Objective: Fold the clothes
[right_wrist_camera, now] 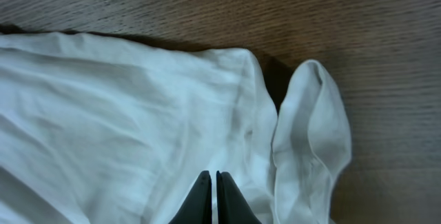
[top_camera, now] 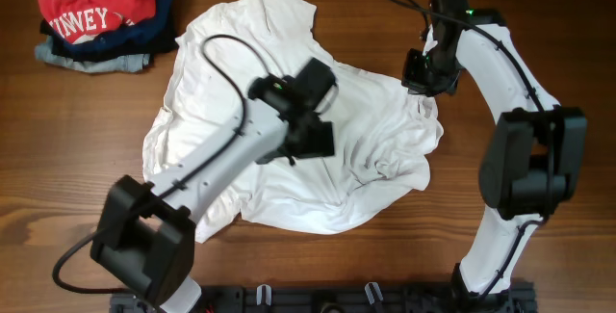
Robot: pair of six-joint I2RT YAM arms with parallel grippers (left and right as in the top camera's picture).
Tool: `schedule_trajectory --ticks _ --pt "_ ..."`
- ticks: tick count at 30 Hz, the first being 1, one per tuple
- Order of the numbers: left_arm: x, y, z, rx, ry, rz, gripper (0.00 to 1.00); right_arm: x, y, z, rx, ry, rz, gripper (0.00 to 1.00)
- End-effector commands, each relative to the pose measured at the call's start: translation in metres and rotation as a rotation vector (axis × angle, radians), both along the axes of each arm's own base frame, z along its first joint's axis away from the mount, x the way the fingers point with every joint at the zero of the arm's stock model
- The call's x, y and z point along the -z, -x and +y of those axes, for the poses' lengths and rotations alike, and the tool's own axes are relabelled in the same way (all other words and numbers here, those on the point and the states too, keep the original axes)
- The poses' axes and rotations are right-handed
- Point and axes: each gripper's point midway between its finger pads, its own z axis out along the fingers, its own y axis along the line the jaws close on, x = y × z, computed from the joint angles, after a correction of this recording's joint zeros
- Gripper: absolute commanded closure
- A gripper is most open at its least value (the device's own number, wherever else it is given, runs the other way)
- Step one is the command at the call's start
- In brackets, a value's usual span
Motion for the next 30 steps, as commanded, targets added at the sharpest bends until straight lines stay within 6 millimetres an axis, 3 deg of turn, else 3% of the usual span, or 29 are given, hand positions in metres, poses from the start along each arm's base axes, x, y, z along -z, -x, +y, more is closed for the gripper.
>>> schedule_trajectory --ticks 1,7,15,19,21,25,26,30 --pt "-0.006 -0.018 0.034 -0.138 -0.012 0.0 0.0 0.035 0.006 0.008 0.004 -0.035 0.087 0.96" --pt "-0.005 -0.023 0.068 -0.233 -0.038 0.043 0.0 0.065 -0.001 0.005 0.01 -0.021 0.101 0.96" --pt "-0.005 -0.021 0.072 -0.241 -0.044 0.053 0.0 0.089 -0.034 -0.021 0.085 0.015 0.002 0.96" --pt "-0.005 -0.021 0.072 -0.241 -0.044 0.052 0.0 0.107 -0.057 -0.049 0.144 0.023 -0.07 0.96" --pt "-0.005 -0.022 0.072 -0.241 -0.046 0.051 0.0 0.109 -0.068 -0.074 0.189 0.049 -0.113 0.96" --pt "-0.005 -0.022 0.072 -0.241 -0.047 0.05 0.0 0.093 -0.09 -0.145 0.314 0.129 -0.209 0.95" --pt "-0.005 -0.022 0.072 -0.238 -0.046 0.05 0.0 0.082 -0.097 -0.17 0.357 0.145 -0.239 0.96" --pt "-0.005 -0.022 0.066 -0.181 -0.043 0.037 0.0 0.034 -0.111 -0.234 0.439 0.182 -0.31 0.94"
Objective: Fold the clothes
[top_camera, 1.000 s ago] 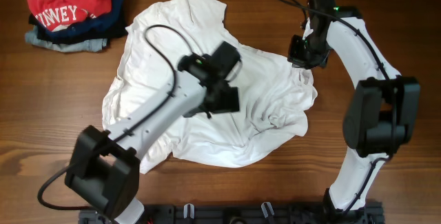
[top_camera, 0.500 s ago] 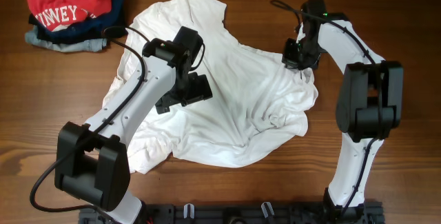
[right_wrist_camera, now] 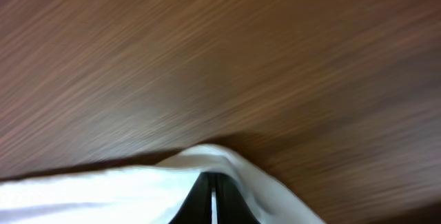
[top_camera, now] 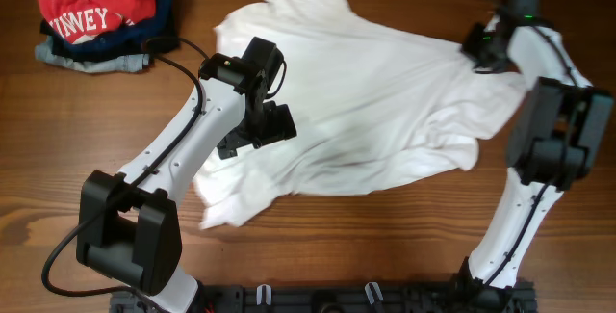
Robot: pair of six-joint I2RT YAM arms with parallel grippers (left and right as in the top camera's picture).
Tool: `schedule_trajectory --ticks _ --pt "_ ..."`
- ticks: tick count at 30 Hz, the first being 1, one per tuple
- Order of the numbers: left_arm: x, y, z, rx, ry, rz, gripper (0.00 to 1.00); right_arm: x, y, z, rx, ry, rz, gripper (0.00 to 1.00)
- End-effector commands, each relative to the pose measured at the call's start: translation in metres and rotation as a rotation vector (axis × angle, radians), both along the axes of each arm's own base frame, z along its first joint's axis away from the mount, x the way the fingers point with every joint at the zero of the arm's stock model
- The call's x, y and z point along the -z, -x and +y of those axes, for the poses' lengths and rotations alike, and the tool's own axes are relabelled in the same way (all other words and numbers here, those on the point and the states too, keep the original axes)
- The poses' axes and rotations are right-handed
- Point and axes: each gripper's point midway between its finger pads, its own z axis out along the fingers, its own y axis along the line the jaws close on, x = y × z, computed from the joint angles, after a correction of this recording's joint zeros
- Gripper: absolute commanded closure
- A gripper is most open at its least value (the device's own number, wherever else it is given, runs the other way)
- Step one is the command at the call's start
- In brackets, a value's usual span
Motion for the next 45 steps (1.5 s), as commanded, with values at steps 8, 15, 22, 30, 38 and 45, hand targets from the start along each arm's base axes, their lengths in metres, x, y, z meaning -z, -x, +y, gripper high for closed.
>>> schedule_trajectory --ticks 8,15,22,30,38,45 --pt "-0.006 0.0 -0.018 0.098 -0.006 -0.055 0.0 -0.174 0.001 -0.073 0.092 0.018 -0.12 0.01" --pt "-0.006 -0.006 -0.005 0.061 -0.018 -0.059 0.0 -0.322 0.089 -0.006 0.071 -0.02 -0.22 0.08" --pt "-0.006 -0.012 0.017 -0.008 -0.026 -0.043 0.0 -0.281 0.186 0.029 0.104 -0.103 0.038 0.08" --pt "-0.006 -0.01 0.021 -0.015 -0.031 -0.029 0.0 -0.094 0.26 0.064 0.13 -0.223 0.269 0.18" --pt "-0.006 -0.005 0.023 -0.015 -0.039 -0.009 0.0 -0.017 0.263 0.08 0.13 -0.308 0.255 0.23" --pt "-0.006 0.001 0.025 -0.014 -0.048 0.012 0.0 -0.009 0.276 0.063 0.209 -0.213 0.321 0.3"
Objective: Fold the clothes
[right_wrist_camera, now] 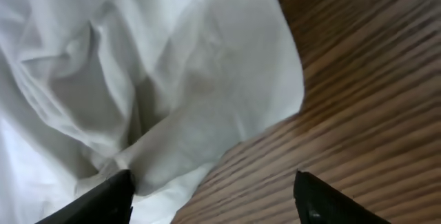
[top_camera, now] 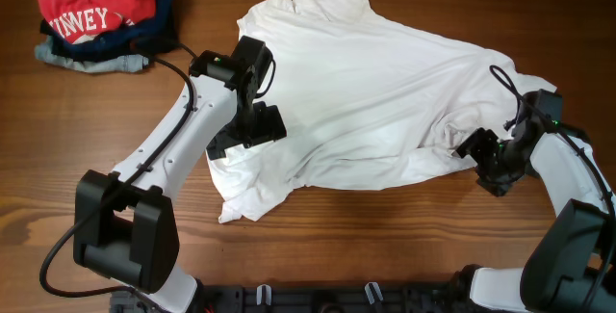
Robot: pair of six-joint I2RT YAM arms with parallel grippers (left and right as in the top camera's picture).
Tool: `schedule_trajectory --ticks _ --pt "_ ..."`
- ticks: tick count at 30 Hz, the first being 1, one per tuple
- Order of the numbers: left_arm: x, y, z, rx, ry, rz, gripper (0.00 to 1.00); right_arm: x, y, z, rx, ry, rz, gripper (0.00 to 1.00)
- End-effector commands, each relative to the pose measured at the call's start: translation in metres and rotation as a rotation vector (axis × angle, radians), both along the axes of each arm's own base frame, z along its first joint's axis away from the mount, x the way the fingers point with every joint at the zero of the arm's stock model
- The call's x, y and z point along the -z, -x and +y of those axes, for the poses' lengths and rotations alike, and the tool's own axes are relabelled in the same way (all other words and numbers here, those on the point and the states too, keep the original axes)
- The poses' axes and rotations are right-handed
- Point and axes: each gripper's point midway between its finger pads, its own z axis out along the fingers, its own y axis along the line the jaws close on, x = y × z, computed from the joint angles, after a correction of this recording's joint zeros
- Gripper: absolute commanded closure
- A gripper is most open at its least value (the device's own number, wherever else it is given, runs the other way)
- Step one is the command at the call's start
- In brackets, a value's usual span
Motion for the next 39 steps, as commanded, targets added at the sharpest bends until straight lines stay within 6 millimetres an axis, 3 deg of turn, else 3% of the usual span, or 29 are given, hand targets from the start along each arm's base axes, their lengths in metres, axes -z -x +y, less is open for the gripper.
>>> schedule_trajectory --ticks 1,4,9,15,18,22,24,25,26,32,39 --pt "-0.006 -0.002 0.003 0.005 -0.007 -0.019 0.0 0.01 0.01 -0.007 0.02 0.041 0.048 0.31" --pt "-0.006 -0.002 0.003 0.004 -0.008 -0.017 0.0 0.015 0.013 -0.005 0.045 0.035 0.061 0.48" --pt "-0.006 0.001 0.005 0.005 -0.013 -0.005 0.0 0.019 0.011 -0.009 0.047 0.052 0.059 0.43" --pt "-0.006 0.004 0.006 0.005 -0.017 0.007 0.0 0.028 0.018 -0.02 0.117 0.101 0.121 0.96" --pt "-0.006 0.005 0.006 0.005 -0.018 0.01 0.0 0.021 0.027 -0.025 0.177 0.098 0.157 0.96" --pt "-0.006 0.004 0.006 0.005 -0.018 0.008 0.0 -0.01 0.032 -0.049 0.237 0.124 0.124 0.96" --pt "-0.006 0.004 0.006 0.005 -0.017 0.007 0.0 -0.022 0.022 -0.051 0.179 0.122 0.036 0.92" --pt "-0.006 0.003 0.005 0.005 -0.016 0.002 0.0 -0.026 0.013 -0.044 0.14 0.083 -0.019 0.48" --pt "-0.006 0.002 0.005 0.005 -0.014 -0.003 0.0 -0.028 0.006 -0.038 0.11 0.049 -0.059 0.27" --pt "-0.006 0.004 0.006 0.005 -0.017 0.006 0.0 -0.002 -0.004 -0.039 0.093 0.02 -0.034 0.33" --pt "-0.006 0.004 0.005 0.005 -0.016 0.005 0.0 0.023 -0.007 -0.033 0.064 -0.038 0.002 0.5"
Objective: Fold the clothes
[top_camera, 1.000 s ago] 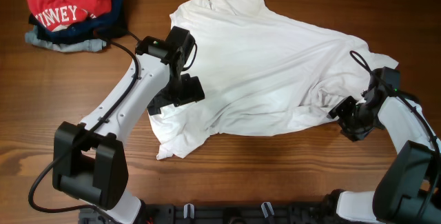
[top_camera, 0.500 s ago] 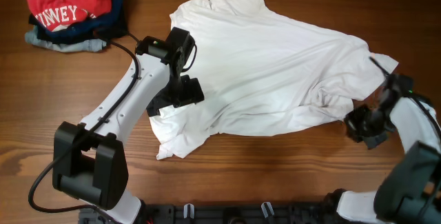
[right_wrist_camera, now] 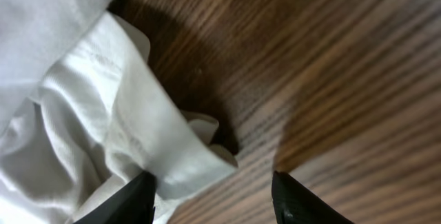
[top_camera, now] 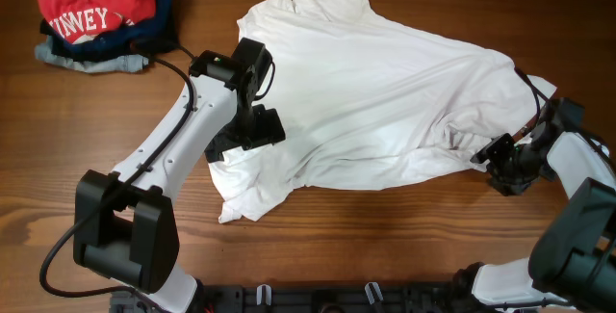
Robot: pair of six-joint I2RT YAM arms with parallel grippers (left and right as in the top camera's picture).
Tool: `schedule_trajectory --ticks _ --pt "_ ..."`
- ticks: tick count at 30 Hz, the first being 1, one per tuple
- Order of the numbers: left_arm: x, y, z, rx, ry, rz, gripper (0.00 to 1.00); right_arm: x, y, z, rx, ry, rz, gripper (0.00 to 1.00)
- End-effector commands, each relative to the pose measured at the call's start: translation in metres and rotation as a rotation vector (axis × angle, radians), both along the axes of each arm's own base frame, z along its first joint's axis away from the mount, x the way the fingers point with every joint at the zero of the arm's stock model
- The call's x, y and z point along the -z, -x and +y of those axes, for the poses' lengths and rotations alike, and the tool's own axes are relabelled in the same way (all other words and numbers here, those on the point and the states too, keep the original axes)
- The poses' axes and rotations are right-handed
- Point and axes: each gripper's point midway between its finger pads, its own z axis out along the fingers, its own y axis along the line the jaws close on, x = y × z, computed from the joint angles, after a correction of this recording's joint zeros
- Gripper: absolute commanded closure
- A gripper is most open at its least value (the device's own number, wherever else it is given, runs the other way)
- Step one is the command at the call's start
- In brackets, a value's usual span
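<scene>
A white shirt (top_camera: pixel 385 91) lies spread out across the wooden table (top_camera: pixel 385 246), with its collar at the back. Its lower left part is bunched under my left gripper (top_camera: pixel 241 142), which presses down on the cloth; its fingers are hidden beneath the gripper body. My right gripper (top_camera: pixel 500 159) sits low at the shirt's lower right edge. In the right wrist view this gripper (right_wrist_camera: pixel 213 203) is open. A folded hem corner (right_wrist_camera: pixel 158 141) of the shirt lies by its left finger (right_wrist_camera: pixel 131 196), and bare wood lies by the right finger.
A pile of folded clothes (top_camera: pixel 91 10), red on top, sits at the back left corner. Both arms reach in from the near edge. A black rail (top_camera: pixel 337 299) runs along the front of the table.
My right gripper, still open, has shifted a little to the right along the shirt's lower right edge, and a folded hem corner now lies by its left finger. The left arm and shirt are unchanged.
The shirt lay crumpled mid-table, my right gripper shut at its right edge and the left on its middle. Then it was stretched wide, with the right gripper at the back right. Later the right gripper was open at the lower right hem, where it stays.
</scene>
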Motion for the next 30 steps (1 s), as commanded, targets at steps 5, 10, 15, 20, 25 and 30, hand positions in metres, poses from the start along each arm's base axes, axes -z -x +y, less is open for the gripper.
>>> schedule_trajectory --ticks 5,10,15,20,25,30 --pt "-0.006 -0.002 0.003 0.005 -0.006 -0.02 0.0 0.008 0.0 -0.006 0.04 0.02 0.04 0.96" --pt "-0.006 -0.002 0.003 0.005 -0.007 -0.016 0.0 0.001 0.001 -0.009 0.074 0.023 0.039 0.96" --pt "-0.006 -0.001 0.004 0.031 -0.007 -0.013 0.0 -0.055 0.022 -0.038 0.18 0.166 0.114 0.96" --pt "-0.006 0.0 0.004 0.032 -0.008 -0.009 0.0 -0.098 0.059 -0.037 0.306 0.241 0.183 0.96" --pt "-0.006 0.001 0.004 0.054 -0.007 -0.006 0.0 -0.101 0.104 -0.034 0.411 0.235 0.306 0.94" --pt "-0.006 0.0 0.004 0.058 -0.007 -0.007 0.0 -0.109 0.124 -0.052 0.568 0.183 0.266 0.92"
